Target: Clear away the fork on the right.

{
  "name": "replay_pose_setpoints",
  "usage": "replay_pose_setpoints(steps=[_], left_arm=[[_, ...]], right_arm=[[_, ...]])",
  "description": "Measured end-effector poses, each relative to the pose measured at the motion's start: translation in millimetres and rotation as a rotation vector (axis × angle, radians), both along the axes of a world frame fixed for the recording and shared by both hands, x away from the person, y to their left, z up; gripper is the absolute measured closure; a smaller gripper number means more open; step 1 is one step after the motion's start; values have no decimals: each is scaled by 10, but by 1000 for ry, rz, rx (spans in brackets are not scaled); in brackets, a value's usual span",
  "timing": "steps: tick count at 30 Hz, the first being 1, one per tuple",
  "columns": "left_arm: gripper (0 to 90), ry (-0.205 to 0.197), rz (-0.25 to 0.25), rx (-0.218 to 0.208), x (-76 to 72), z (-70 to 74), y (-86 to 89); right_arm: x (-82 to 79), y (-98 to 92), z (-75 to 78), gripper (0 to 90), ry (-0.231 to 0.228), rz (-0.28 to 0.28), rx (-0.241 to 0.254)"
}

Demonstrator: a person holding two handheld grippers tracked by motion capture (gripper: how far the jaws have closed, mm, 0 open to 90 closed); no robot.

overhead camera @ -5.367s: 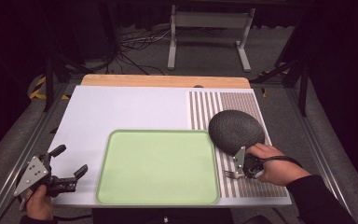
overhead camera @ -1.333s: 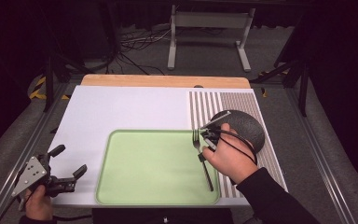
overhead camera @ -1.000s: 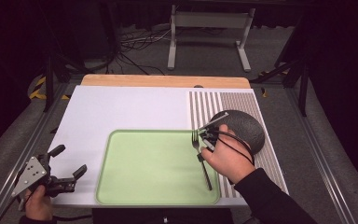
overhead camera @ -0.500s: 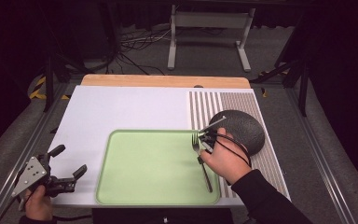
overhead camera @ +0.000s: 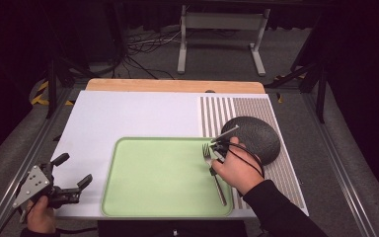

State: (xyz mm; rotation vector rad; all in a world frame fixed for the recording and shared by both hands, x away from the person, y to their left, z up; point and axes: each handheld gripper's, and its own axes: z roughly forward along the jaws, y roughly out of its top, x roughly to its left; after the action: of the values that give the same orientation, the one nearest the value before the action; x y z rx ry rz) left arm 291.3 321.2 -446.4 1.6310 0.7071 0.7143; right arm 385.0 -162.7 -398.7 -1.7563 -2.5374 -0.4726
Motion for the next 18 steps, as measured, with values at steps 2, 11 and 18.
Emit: replay_pose_setpoints(steps=[2, 11, 18], left_arm=[[0, 0, 0, 0, 1, 0, 1], [0, 0, 1, -3, 0, -1, 4], [0, -2, -1, -1, -1, 1, 6]], right_arm=[[10, 6, -25, 847, 5, -3, 5], [60, 56, -120, 847, 38, -19, 21], [74, 80, -174, 844, 50, -25, 11]])
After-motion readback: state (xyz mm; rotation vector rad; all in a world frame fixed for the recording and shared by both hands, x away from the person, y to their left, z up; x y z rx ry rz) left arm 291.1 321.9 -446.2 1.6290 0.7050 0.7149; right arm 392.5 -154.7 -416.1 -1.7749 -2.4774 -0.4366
